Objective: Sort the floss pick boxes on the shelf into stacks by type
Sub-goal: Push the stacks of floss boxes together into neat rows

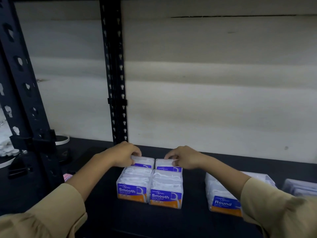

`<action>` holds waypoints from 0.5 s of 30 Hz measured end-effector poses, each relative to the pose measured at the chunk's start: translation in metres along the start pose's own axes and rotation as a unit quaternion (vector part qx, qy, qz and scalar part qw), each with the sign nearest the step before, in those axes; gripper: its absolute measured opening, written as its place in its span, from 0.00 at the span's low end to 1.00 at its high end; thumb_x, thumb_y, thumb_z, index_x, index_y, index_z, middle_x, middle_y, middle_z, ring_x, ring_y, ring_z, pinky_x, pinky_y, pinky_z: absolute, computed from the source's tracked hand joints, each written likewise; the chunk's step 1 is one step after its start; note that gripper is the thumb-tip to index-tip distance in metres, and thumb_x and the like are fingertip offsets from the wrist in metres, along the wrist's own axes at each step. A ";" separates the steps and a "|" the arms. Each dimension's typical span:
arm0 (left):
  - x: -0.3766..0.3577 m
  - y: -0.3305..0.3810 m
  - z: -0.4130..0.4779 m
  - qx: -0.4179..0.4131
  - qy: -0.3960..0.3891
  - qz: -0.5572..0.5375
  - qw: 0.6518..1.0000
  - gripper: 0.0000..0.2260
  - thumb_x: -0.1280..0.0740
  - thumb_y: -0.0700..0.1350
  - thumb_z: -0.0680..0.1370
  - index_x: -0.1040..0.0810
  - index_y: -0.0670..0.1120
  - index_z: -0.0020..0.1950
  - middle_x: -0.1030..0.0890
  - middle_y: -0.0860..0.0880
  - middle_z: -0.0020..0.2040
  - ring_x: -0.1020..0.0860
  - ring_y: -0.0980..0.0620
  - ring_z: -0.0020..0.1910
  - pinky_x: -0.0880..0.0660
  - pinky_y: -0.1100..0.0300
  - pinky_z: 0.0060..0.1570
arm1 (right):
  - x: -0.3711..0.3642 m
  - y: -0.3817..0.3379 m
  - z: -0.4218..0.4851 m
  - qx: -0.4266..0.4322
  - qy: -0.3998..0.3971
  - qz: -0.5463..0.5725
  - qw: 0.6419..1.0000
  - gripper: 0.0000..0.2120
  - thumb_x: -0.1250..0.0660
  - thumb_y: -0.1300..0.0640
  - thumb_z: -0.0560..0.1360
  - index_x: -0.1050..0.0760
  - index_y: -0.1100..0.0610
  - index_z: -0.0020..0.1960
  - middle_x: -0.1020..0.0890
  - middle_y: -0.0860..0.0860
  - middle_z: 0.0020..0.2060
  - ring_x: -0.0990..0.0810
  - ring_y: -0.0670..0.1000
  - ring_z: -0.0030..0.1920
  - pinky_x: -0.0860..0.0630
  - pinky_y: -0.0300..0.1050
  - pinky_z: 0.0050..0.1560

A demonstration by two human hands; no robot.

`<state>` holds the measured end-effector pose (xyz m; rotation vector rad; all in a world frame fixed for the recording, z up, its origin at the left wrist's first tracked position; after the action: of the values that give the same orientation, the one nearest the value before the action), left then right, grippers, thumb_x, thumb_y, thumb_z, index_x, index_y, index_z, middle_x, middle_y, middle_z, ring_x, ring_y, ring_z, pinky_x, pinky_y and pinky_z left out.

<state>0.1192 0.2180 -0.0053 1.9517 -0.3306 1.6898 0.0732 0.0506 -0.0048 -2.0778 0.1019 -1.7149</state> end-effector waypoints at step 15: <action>-0.001 0.007 -0.021 -0.001 -0.043 -0.030 0.999 0.41 0.40 0.73 0.65 0.35 0.53 0.73 0.35 0.53 0.74 0.36 0.54 0.71 0.38 0.54 0.71 | -0.013 -0.014 -0.027 0.027 -0.003 -0.050 0.998 0.26 0.42 0.40 0.76 0.36 0.48 0.71 0.31 0.53 0.69 0.32 0.53 0.68 0.36 0.53 0.69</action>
<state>0.0973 0.2232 -0.0032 2.0154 -0.3028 1.5708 0.0418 0.0599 -0.0083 -2.0813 -0.0492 -1.7482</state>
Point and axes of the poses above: each hand's wrist, its own z-axis towards the middle knuckle, its own x-axis out of the back of the hand, y = z × x, the point moved 8 cm from there along z, towards the middle knuckle
